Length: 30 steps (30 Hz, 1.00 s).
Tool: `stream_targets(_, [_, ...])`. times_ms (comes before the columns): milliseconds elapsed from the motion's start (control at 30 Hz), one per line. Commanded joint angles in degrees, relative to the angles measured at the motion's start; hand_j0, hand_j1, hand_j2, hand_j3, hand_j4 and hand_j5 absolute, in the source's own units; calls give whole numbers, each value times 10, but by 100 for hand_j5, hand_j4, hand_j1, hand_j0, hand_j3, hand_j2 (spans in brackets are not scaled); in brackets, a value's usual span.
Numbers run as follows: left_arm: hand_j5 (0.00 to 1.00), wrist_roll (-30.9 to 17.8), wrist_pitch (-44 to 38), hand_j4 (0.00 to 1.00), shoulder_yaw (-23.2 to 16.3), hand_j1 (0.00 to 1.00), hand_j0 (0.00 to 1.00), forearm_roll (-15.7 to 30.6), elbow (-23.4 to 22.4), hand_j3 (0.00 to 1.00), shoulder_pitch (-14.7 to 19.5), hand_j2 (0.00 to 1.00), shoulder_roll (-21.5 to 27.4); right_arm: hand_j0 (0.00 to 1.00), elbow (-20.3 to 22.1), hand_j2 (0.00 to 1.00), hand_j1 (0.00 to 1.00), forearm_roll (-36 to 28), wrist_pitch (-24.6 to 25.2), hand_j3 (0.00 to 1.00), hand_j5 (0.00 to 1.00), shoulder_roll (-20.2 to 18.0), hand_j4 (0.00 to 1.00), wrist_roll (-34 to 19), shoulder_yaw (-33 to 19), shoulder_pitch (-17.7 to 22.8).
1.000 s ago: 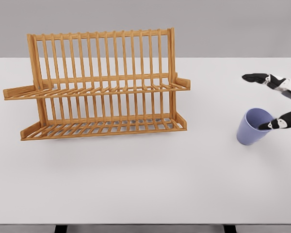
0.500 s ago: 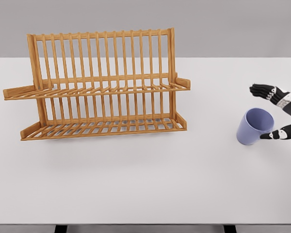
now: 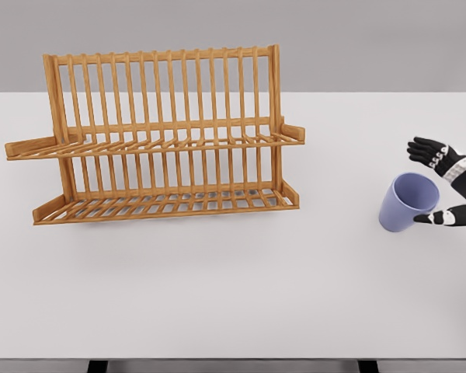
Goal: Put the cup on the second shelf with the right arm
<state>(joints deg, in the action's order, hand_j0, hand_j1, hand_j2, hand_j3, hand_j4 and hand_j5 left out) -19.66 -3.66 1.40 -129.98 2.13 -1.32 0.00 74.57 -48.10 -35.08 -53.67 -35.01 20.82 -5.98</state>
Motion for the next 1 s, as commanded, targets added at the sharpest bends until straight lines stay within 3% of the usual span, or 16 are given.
stream_targets(0, [100,0,0,100,0,100,100,0,0,100,0,100,0,100,-8,100,100,-5,1,100,100,7,100,0,0,1])
stream_targets(800, [100,0,0,100,0,100,100,0,0,100,0,100,0,100,-82,100,100,-4,1,100,100,8,100,0,-11,22])
stream_targets(967, [100,0,0,100,0,100,100,0,0,100,0,100,0,100,-102,100,100,0,1,100,100,32,100,0,-10,22])
